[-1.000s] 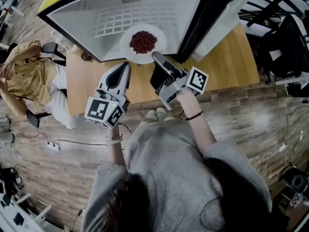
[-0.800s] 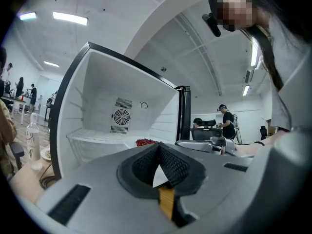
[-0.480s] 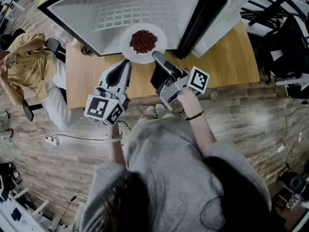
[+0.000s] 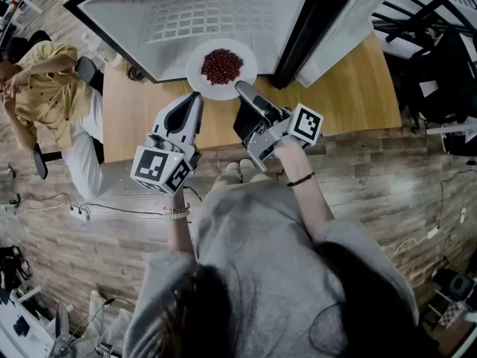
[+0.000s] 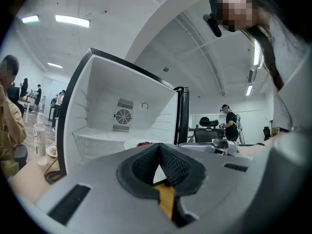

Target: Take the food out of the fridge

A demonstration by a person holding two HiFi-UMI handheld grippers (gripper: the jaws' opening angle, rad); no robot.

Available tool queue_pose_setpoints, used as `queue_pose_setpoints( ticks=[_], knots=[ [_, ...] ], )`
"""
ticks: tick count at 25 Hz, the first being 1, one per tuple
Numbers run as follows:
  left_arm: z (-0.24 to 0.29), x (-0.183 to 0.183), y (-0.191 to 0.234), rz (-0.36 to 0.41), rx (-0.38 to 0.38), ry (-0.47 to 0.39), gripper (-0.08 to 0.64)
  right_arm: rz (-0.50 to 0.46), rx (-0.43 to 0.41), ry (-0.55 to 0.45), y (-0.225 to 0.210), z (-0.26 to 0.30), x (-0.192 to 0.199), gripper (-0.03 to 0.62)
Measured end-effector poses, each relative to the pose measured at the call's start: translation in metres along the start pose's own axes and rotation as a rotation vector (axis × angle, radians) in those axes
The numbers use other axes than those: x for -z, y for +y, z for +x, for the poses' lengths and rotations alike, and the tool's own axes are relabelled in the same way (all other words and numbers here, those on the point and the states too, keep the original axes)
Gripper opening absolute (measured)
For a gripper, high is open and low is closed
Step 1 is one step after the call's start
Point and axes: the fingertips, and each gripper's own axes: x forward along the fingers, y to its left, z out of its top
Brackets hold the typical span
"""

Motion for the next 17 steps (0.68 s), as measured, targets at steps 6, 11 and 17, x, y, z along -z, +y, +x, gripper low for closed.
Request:
queue_pose_setpoints(
  ticks=[6,11,17],
  knots=[
    [0.0027,0.0026,0.0019,-0.005,-0.003,0.005,0.008,0.006,0.006,0.002,-0.0027,0.0005,-0.0017,0.081],
    [-0.0014,-0.0001,-0.0006,0.002,-0.003,-0.001,0.008,0.002,-0.001,0.001,0.0014,-0.0026,0.0012,0.081],
    [-0.0033,0.0001,-0.0016,0.002,-0.010,0.006,0.008,0.002,-0.006,-0.004,0.0056,-0.0043,0.0012,0.081]
  ],
)
